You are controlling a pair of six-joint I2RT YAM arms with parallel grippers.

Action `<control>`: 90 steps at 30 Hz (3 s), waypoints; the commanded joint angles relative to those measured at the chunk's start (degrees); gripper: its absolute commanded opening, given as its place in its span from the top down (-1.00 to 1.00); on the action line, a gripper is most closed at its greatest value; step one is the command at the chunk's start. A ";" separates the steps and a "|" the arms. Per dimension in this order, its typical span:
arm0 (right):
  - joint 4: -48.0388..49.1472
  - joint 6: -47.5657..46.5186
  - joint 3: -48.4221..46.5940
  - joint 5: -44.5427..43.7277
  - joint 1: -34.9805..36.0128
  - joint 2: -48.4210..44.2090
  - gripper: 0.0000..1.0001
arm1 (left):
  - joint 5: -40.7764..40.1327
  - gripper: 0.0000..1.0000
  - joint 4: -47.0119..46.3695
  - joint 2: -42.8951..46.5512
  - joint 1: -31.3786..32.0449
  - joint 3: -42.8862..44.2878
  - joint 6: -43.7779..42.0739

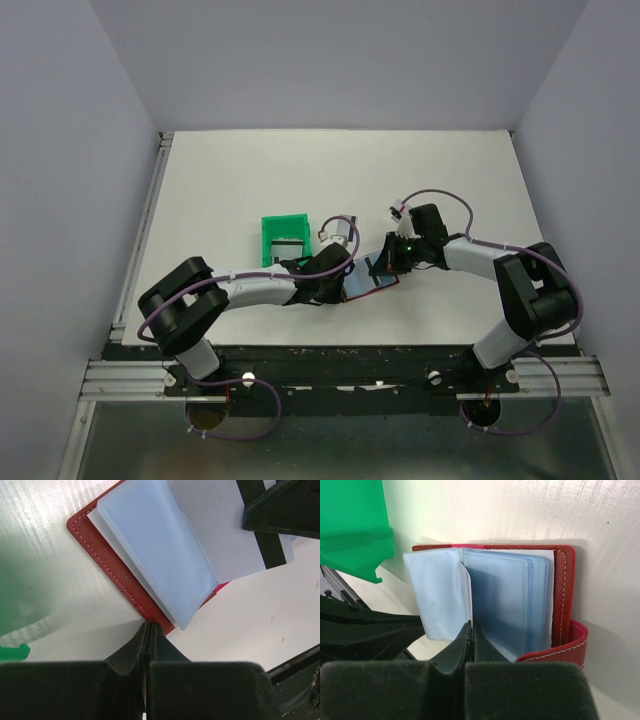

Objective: Put the credit cards into the card holder
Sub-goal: Insert the credit card into the card holder.

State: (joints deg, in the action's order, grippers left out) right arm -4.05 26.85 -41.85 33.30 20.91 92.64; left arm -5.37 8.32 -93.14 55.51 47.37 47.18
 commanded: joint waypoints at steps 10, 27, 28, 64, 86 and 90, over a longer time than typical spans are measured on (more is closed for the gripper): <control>-3.06 0.30 2.03 -4.55 0.71 -0.18 0.99 | -7.55 0.81 0.56 9.83 -0.57 0.70 -1.74; 0.54 12.17 15.39 -13.70 0.71 -11.51 0.99 | -2.64 0.77 -4.62 1.48 -0.84 6.06 -3.50; 0.19 12.17 15.22 -13.87 0.71 -11.78 0.99 | -2.28 0.77 -4.89 1.13 -0.84 6.32 -3.67; -5.88 4.70 5.02 -12.90 0.54 -16.00 0.99 | 0.18 0.79 -6.38 -8.81 -0.84 3.43 -1.74; -2.10 5.14 7.13 -11.77 0.71 -10.99 0.99 | 0.18 0.81 -5.77 -8.90 -0.84 3.51 -2.09; -1.13 5.40 7.39 -11.06 0.63 -9.94 0.99 | 0.18 0.80 -5.85 -8.98 -0.92 3.60 -2.26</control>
State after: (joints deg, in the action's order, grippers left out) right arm -6.81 32.10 -35.62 21.52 21.41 81.01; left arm -6.37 -0.03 -99.72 54.72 52.27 45.34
